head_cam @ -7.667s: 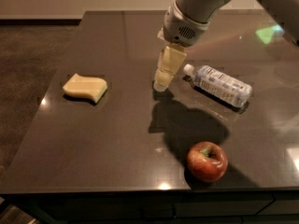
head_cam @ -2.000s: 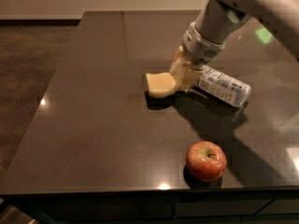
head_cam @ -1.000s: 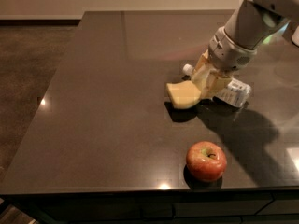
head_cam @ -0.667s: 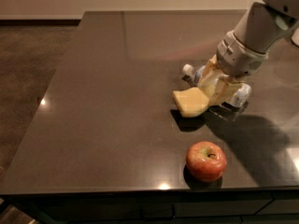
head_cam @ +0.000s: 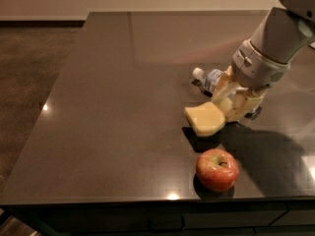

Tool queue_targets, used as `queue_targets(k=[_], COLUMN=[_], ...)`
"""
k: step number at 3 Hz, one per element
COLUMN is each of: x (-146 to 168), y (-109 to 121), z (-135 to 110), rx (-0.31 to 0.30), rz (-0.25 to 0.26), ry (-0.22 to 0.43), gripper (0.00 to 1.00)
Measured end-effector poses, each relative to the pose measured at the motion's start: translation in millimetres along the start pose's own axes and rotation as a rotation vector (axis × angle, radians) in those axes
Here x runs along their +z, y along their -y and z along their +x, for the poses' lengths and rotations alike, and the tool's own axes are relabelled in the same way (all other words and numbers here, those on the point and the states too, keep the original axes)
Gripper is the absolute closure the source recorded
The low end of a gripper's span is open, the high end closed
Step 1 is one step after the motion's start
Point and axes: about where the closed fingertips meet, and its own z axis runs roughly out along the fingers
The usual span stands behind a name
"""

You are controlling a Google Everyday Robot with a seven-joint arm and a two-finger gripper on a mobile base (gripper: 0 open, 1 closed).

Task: Move sponge near apple

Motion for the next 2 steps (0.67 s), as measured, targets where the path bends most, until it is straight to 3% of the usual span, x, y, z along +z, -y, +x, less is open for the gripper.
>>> queue_targets(k=[2], x=[8.6], y=[-3.0], z=[-13.4], rx=[-0.001], rz=[-0.015], ry=[-0.002], gripper=[0.36])
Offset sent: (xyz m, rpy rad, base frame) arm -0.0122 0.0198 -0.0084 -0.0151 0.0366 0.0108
